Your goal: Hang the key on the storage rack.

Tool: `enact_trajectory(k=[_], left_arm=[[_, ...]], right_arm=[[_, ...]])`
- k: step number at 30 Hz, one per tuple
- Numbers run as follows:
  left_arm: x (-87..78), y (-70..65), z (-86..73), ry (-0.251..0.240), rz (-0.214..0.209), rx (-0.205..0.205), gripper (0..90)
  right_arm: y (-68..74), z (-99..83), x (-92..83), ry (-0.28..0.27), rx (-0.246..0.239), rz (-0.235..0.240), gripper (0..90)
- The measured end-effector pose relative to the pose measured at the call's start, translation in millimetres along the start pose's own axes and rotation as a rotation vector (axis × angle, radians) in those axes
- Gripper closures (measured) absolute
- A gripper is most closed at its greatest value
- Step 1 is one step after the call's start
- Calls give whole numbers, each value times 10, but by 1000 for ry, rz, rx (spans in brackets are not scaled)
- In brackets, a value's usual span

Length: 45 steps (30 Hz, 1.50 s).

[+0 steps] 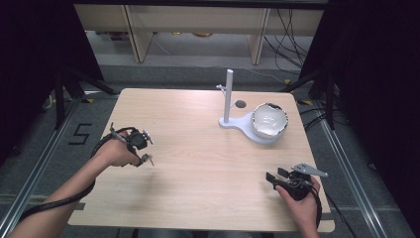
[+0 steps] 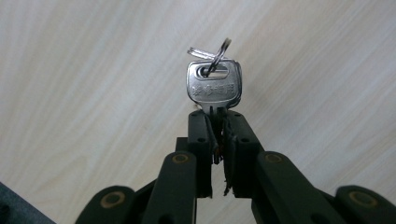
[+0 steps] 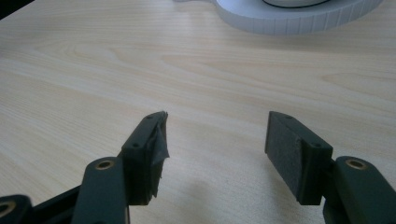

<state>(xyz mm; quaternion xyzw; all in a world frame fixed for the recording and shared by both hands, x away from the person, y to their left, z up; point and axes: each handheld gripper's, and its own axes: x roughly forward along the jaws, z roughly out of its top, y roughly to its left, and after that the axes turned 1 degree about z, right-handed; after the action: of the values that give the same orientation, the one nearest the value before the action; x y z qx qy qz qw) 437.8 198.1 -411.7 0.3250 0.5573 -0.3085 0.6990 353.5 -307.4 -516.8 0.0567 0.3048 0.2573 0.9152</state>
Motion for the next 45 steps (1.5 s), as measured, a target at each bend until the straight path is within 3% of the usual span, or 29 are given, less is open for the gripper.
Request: enact_trajectory(k=[4,8,11,25,28,31,34,39,42,43,45], left_arm=[[-101,8,112,-27,9,1,818],[-154,22,224,-60,15,9,818],[-183,21,297,-75,26,15,818],[-353,67,624,-132,40,15,818],[-423,77,701,-153,45,21,818],[-488,91,776,-185,57,30,817],[-530,71,852,-224,69,24,818],[-531,60,917,-235,74,38,817],[-542,56,969,-254,72,22,817],[-555,65,993,-255,73,33,817],[-577,66,1046,-265,75,41,818]], right_arm=[[16,-4,-11,0,27,-2,399],[14,-4,-25,1,23,-7,399],[-10,-3,-8,-11,-18,-13,399],[11,3,-23,11,-7,6,402],[8,8,-12,21,-27,2,405],[19,4,1,14,-37,-38,405],[10,3,-15,14,-32,-19,405],[13,-7,-1,-10,-20,-17,405],[11,-4,-4,-3,-24,-24,405],[19,-2,-4,-4,-11,-1,405],[7,0,-13,5,-21,-3,405]])
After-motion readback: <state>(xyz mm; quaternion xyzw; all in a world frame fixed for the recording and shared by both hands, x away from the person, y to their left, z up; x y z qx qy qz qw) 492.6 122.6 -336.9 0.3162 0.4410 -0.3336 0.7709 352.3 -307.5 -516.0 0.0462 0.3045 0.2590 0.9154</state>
